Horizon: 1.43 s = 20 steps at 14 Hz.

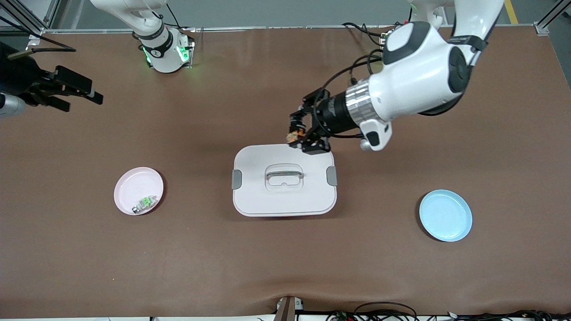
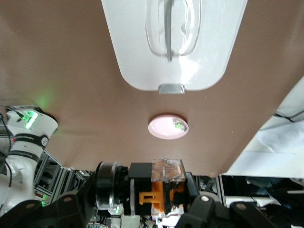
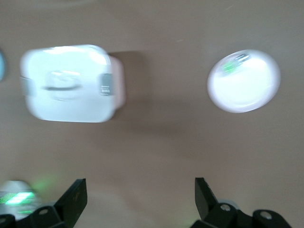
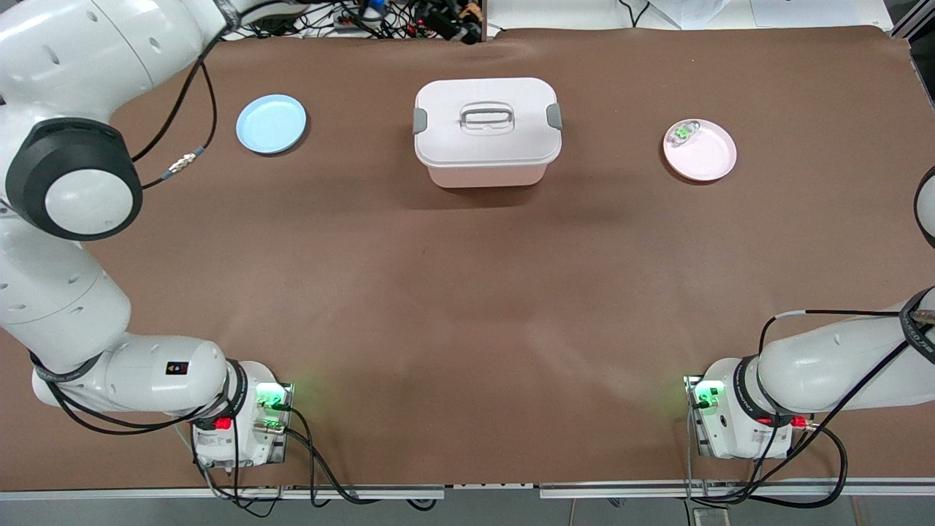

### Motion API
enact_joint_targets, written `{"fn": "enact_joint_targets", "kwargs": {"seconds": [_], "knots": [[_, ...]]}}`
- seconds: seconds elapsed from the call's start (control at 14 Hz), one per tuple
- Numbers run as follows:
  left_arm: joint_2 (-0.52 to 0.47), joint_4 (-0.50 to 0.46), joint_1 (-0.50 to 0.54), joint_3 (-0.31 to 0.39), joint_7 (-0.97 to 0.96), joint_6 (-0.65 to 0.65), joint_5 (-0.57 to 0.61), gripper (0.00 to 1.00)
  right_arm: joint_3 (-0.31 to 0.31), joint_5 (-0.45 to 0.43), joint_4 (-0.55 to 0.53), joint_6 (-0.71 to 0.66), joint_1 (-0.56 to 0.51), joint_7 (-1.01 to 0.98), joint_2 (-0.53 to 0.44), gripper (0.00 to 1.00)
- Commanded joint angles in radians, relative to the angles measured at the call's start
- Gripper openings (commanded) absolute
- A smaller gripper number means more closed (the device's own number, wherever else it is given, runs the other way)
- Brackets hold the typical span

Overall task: Transfer orange switch to right arm and place
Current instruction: 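Carry the switch above the white box while the right gripper approaches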

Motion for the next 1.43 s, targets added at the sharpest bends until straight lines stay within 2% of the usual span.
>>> {"fn": "enact_joint_targets", "kwargs": {"seconds": [0.0,0.29,0.36,0.57,1.0,1.36], "knots": [[0.009,-0.002,-0.048,0.0,-0.035,0.071,0.005,0.27,-0.002,0.142,-0.031,-0.005,-0.029,0.091,-0.016,1.0],[0.038,-0.006,-0.101,0.0,-0.067,0.132,0.057,0.27,0.0,0.228,-0.045,0.02,-0.023,0.166,-0.018,1.0],[0.041,-0.006,-0.114,0.001,-0.07,0.143,0.06,0.27,0.004,0.231,-0.08,0.043,-0.017,0.175,-0.039,1.0],[0.055,-0.006,-0.141,0.003,-0.117,0.181,0.1,0.28,0.006,0.27,-0.288,0.2,0.024,0.177,-0.165,1.0],[0.078,-0.006,-0.183,0.004,-0.16,0.223,0.149,0.29,0.006,0.256,-0.365,0.372,0.191,0.176,-0.173,1.0],[0.081,-0.006,-0.181,0.004,-0.168,0.223,0.163,0.29,0.009,0.256,-0.48,0.613,0.315,0.208,-0.17,1.0]]}}
